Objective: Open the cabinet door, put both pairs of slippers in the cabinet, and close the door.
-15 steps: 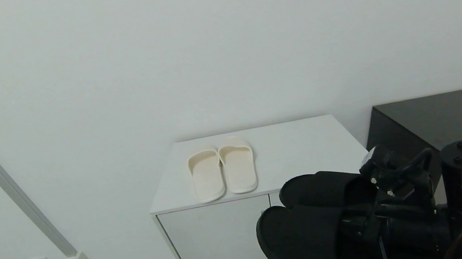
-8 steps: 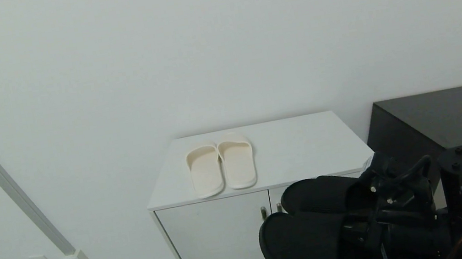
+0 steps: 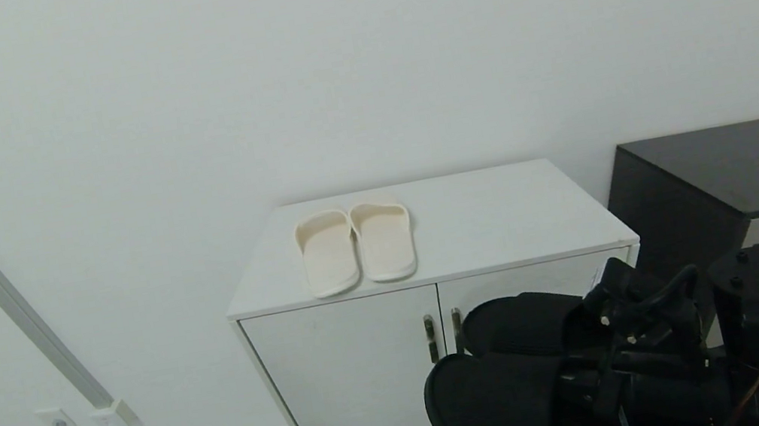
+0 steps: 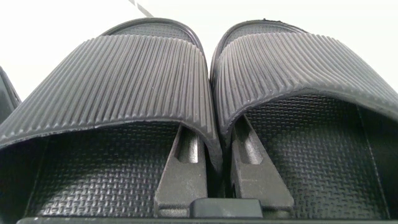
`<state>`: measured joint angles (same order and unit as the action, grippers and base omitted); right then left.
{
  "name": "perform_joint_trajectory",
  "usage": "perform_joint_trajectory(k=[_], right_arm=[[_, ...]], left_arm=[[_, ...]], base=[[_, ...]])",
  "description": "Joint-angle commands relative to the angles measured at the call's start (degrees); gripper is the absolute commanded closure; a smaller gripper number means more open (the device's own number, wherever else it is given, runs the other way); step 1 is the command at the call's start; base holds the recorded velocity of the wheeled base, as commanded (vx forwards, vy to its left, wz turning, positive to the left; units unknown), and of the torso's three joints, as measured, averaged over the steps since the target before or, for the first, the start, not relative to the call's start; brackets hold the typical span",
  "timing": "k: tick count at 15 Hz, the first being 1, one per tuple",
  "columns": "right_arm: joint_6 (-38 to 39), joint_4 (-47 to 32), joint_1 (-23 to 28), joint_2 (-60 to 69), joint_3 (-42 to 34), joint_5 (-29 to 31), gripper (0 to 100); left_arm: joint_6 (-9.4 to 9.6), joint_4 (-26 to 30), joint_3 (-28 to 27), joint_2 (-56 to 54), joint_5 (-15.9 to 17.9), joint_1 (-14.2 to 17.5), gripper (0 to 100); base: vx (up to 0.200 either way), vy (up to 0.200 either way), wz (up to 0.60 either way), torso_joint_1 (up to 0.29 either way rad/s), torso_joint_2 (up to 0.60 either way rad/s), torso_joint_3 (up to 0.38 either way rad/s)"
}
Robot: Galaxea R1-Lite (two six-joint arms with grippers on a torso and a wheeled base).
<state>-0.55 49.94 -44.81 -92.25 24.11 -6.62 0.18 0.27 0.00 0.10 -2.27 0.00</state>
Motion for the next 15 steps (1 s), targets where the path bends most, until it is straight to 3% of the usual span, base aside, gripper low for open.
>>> perform_joint_trajectory(k=[1, 15], right_arm=[[-0.07, 0.33, -0.01, -0.39, -0.21, 0.03, 100], [-0.33, 1.12, -0.71, 0.31, -0.91, 0.29, 100]], left_arm=[[-0.01, 0.08, 0.00, -0.01, -0.02, 0.00, 100], [-0.01, 0.08, 0.00, -0.01, -0.02, 0.00, 100]], base=[[0.000, 0.000, 0.00, -0.246, 0.56, 0.330], [0.000, 0.000, 0.00, -0.194, 0.51, 0.319]])
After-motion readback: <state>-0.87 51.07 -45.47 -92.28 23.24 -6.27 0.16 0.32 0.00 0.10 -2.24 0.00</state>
